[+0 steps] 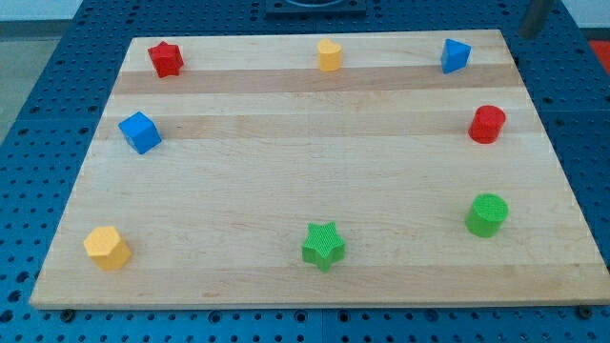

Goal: Move the blue triangle closer to yellow heart

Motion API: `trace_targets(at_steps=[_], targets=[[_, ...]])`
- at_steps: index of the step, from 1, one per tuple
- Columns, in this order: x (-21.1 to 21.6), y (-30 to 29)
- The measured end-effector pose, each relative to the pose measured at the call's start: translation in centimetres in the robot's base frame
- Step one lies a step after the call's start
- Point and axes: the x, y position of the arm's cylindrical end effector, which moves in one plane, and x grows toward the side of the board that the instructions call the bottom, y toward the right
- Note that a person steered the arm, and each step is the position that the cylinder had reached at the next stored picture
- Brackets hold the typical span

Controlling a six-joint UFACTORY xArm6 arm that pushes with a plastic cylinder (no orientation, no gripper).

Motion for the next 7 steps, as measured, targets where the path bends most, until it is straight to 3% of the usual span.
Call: trace_targets(at_steps=[2, 4, 5, 7], targets=[[0.0, -1.1], [0.7, -8.8], [5.7, -8.9], [8.6, -13.1]])
